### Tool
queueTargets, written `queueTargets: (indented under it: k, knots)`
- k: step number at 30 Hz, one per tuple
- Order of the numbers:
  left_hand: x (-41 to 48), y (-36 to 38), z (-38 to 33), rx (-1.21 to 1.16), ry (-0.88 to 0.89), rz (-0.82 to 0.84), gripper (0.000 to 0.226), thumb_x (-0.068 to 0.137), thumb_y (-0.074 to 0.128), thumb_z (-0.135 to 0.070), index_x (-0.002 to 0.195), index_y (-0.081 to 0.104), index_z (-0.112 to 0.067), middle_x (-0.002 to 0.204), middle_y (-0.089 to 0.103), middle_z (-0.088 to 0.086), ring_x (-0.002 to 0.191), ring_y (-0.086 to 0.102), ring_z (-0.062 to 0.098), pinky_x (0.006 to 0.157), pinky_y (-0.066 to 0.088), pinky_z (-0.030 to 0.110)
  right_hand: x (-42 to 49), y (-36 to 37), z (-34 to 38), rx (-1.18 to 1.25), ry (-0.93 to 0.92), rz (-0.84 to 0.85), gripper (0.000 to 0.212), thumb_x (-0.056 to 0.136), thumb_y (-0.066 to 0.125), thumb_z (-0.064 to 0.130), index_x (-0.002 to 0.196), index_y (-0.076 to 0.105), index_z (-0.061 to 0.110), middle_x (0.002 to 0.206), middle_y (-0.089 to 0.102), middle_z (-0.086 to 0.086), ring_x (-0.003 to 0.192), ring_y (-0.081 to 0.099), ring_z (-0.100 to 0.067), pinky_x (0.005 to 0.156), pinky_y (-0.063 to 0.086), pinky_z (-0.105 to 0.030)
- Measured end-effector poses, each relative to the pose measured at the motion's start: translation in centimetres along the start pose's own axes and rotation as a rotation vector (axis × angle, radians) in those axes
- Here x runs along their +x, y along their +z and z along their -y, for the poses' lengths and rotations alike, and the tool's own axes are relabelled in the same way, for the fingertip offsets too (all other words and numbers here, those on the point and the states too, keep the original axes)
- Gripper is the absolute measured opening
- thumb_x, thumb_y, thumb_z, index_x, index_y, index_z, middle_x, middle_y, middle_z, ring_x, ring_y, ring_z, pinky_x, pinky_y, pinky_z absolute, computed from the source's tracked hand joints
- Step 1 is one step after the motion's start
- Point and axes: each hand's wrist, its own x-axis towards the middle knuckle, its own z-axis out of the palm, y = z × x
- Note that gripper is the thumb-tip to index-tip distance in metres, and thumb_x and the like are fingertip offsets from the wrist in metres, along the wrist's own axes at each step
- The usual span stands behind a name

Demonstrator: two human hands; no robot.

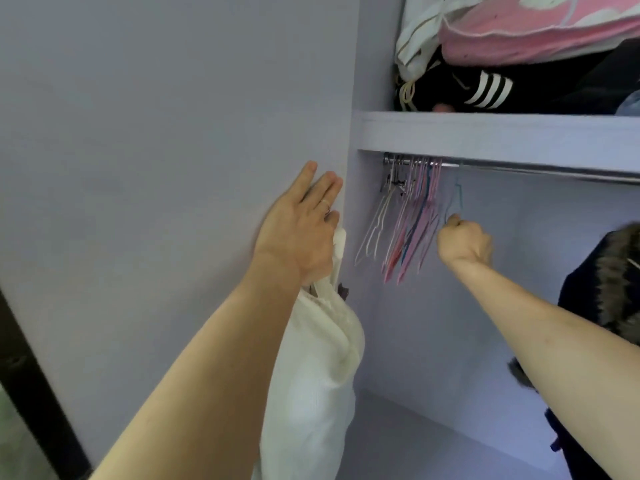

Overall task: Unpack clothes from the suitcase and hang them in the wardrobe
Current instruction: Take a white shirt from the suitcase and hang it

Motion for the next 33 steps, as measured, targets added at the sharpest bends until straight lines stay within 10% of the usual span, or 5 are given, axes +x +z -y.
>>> queueTargets:
  k: [8, 12, 15, 17, 33]
  knots:
    - [-0.1, -1.9, 0.8, -0.232, 0.004, 0.143, 0.050, 0.101, 0.024, -0.038, 0.128, 0.064, -0.028, 0.166, -0.002, 0.010, 0.152, -0.015, 0.028, 0.117, -0.020, 0.055, -3.3, -8.2, -2.2, 0.054, -0.009, 0.130, 0.051, 0.104, 0.029, 0.037, 0.079, 0.061, 0.007, 0.096, 0.065, -0.021, 0.096, 0.059, -0.040, 0.086, 0.046, -0.042]
    - [0.3, -4.9, 1.1, -0.445, -0.066, 0.257, 0.050, 0.097, 0.027, -0.034, 0.119, 0.071, -0.027, 0.148, 0.051, 0.000, 0.154, 0.004, 0.019, 0.116, -0.024, 0.049, -6.9, -14.6, -4.4, 0.076, 0.033, 0.266, 0.052, 0.105, 0.038, 0.035, 0.057, 0.035, 0.012, 0.061, 0.048, -0.007, 0.066, 0.047, -0.029, 0.067, 0.039, -0.038]
    - [0.6, -7.3, 0.7, -1.015, -0.224, 0.418, 0.047, 0.081, 0.031, -0.037, 0.090, 0.074, -0.022, 0.097, 0.074, -0.002, 0.114, 0.061, 0.017, 0.122, 0.017, 0.045, -9.7, -17.8, -5.5, 0.124, 0.091, 0.366, 0.049, 0.103, 0.043, 0.034, 0.060, 0.028, 0.015, 0.055, 0.037, -0.002, 0.055, 0.034, -0.021, 0.057, 0.029, -0.033]
    - [0.3, -10.2, -0.4, -1.520, -0.392, 0.428, 0.035, 0.073, 0.037, -0.032, 0.073, 0.064, -0.010, 0.074, 0.065, -0.002, 0.074, 0.058, 0.021, 0.080, 0.050, 0.036, -11.3, -20.4, -6.1, 0.190, 0.145, 0.410, 0.046, 0.101, 0.046, 0.034, 0.064, 0.025, 0.018, 0.053, 0.028, 0.003, 0.049, 0.026, -0.016, 0.053, 0.022, -0.029]
    - [-8.2, -25.5, -20.1, -2.403, -0.503, 0.944, 0.035, 0.104, 0.046, -0.040, 0.105, 0.062, -0.008, 0.069, 0.067, 0.001, 0.061, 0.066, 0.014, 0.060, 0.053, 0.028, -24.7, -37.9, -18.6, 0.366, 0.203, 0.554, 0.048, 0.100, 0.054, 0.031, 0.056, 0.040, 0.018, 0.052, 0.038, -0.002, 0.051, 0.033, -0.015, 0.053, 0.032, -0.026]
